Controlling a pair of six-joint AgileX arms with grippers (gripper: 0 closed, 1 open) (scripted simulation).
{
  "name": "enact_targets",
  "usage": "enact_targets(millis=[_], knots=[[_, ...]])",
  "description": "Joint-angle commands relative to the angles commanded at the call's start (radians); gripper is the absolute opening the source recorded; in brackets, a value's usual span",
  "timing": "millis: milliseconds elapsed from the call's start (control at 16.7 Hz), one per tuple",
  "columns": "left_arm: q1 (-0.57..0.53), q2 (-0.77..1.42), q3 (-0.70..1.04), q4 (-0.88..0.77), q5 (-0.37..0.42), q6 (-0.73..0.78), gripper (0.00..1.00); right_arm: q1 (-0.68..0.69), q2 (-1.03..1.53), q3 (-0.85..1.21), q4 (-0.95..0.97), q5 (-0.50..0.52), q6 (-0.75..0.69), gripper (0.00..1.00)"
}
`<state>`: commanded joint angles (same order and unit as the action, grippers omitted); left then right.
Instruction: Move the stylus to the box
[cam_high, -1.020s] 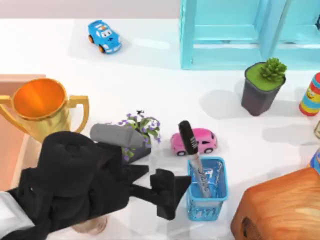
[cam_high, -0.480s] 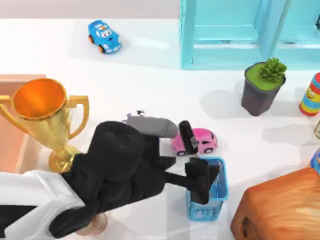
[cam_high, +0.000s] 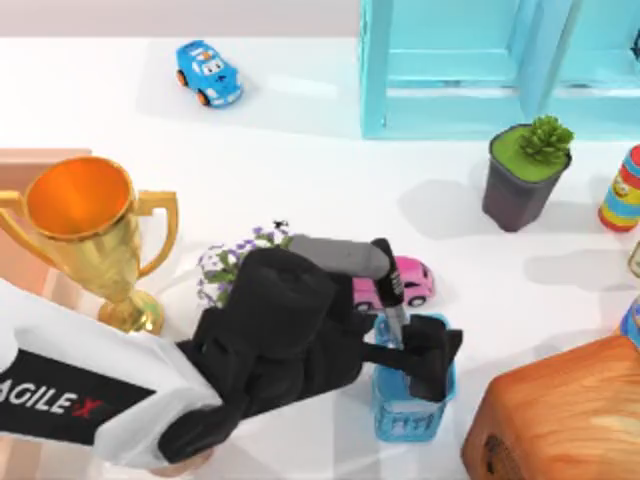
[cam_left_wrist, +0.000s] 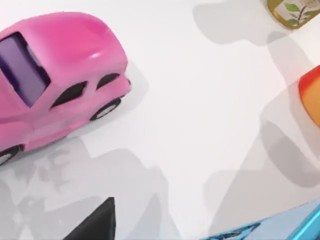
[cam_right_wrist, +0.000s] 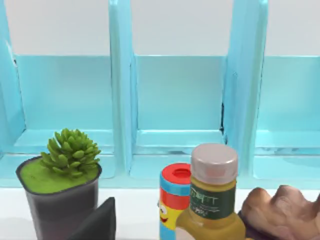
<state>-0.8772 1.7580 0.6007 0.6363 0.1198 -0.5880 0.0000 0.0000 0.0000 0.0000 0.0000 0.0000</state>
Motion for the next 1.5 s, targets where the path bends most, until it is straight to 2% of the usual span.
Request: enact_targets(millis=[180,960,1500], knots=[[0.0,0.0,0.0,0.0,0.0,0.0,1.0,0.0,0.0,0.0,0.0,0.0,0.0,1.0],[0.0,0.0,0.0,0.0,0.0,0.0,0.02,0.0,0.0,0.0,0.0,0.0,0.0,1.0],[0.01,-0.017,0.024,0.008,-0.004,0.005,0.0,0.0,0.0,0.0,0.0,0.0,0.0,1.0]])
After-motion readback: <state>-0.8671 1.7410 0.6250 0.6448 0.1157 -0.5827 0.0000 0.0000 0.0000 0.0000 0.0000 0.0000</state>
